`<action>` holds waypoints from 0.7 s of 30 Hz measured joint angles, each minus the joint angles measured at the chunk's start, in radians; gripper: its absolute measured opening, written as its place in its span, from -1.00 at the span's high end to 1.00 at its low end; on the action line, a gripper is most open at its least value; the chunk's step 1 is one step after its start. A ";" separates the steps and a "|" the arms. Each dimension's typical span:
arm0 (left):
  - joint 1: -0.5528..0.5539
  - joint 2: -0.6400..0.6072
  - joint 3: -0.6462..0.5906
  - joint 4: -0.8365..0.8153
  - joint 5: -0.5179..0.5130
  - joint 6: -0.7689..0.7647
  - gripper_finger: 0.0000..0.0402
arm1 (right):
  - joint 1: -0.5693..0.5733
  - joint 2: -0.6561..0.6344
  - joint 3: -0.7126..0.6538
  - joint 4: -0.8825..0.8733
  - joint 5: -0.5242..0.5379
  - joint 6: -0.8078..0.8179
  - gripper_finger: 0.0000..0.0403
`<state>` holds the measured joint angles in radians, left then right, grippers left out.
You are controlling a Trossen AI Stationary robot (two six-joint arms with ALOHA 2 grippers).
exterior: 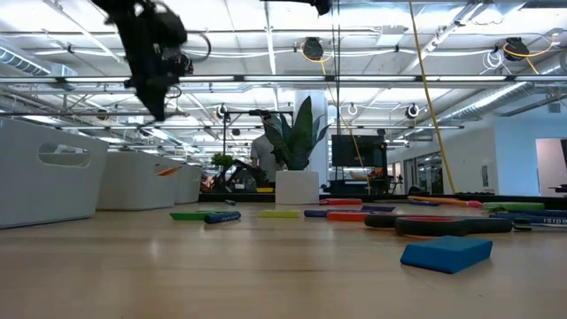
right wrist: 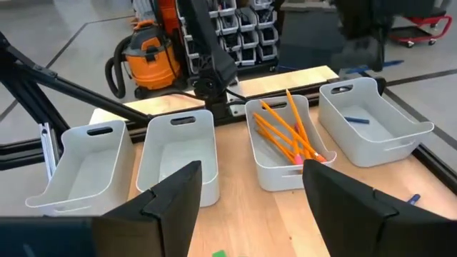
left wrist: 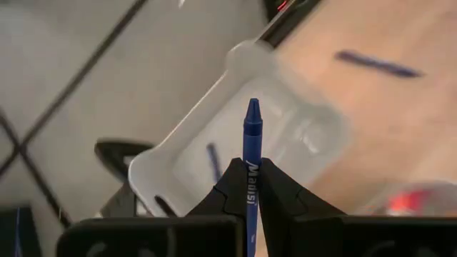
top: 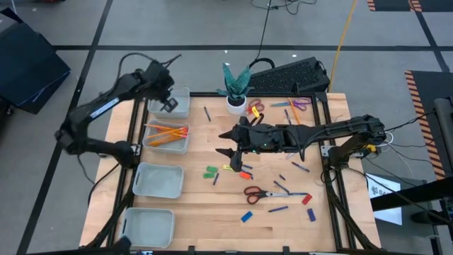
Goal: Sort crayons/erasers/pens/pencils in bins
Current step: Put the blue crayon into the top gray bin
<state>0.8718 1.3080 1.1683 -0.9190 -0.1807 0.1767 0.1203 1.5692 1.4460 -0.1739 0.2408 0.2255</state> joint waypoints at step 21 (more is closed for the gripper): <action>0.217 0.448 0.000 0.066 -0.003 -0.112 0.86 | -0.035 0.035 -0.001 -0.038 -0.004 0.063 -0.18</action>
<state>1.0885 1.7560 1.1683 -0.8534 -0.1837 0.0647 0.0853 1.6041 1.4450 -0.2114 0.2363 0.2882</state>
